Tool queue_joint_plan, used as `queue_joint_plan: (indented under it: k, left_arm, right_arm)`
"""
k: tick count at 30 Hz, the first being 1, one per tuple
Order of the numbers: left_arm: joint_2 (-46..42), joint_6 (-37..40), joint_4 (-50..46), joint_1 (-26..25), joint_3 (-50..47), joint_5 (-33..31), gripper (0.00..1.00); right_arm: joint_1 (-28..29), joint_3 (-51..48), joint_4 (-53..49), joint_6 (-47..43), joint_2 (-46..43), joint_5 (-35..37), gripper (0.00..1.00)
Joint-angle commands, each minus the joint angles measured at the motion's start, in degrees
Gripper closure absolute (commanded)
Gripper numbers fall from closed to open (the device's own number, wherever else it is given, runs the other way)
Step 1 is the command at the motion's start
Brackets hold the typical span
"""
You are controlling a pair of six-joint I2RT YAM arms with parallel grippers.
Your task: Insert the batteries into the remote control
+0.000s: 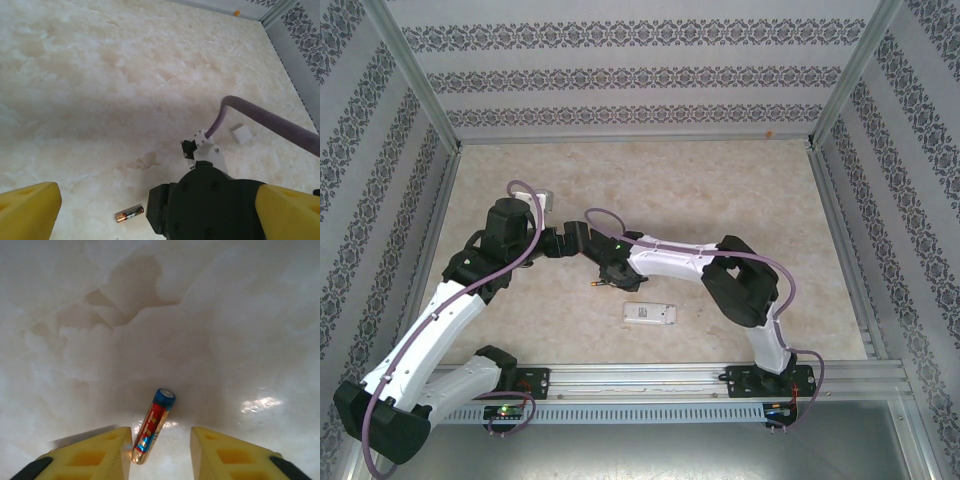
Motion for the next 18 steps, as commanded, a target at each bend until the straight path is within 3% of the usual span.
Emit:
queue_joint_plan:
  k: [1,11,14,18]
  left_arm:
    - [-0.63,1.70,-2.50,-0.08,-0.43,-2.59,0.00]
    - [-0.87,1.55,-2.48,0.13,-0.77,-2.82,0.00]
    - [-0.44,1.24,-2.50,0.09,-0.42,-0.69,0.00]
    - [0.04,-0.23,-2.59,0.13,-0.64,3.62,0.00]
  right_arm:
    - [0.33,1.40,0.87,0.85,2.07,-2.13,0.69]
    - [-0.91,-1.75,1.63,-2.95,-0.26,-1.38,0.93]
    - [-1.66,-4.83,2.59,-8.42,-6.23,0.21,0.96]
    - [-2.70,-17.10,7.73,-15.33,-20.82,0.32,0.97]
